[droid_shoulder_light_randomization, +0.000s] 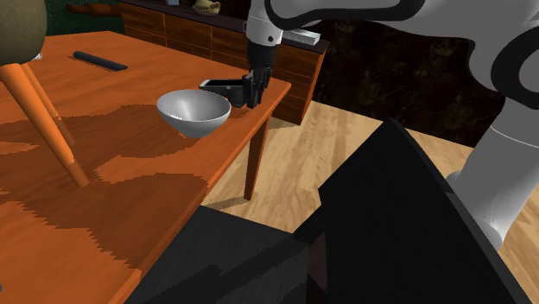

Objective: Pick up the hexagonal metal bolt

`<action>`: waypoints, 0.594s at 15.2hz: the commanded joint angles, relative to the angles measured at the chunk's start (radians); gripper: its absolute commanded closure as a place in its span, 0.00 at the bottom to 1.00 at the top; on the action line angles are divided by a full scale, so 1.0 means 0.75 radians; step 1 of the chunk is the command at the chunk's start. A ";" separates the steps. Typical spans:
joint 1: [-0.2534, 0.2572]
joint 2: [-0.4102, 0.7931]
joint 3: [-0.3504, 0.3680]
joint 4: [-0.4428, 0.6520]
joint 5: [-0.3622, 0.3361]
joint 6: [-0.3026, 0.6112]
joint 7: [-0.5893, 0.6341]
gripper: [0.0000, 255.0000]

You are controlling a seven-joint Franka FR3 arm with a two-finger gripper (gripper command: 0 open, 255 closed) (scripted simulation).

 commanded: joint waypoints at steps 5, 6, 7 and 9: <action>0.003 0.007 0.002 0.118 -0.001 -0.111 0.001 1.00; 0.004 0.010 0.002 0.140 -0.002 -0.130 0.001 1.00; 0.005 0.013 0.003 0.163 -0.003 -0.149 0.002 1.00; 0.006 0.022 0.003 0.210 -0.004 -0.188 0.002 1.00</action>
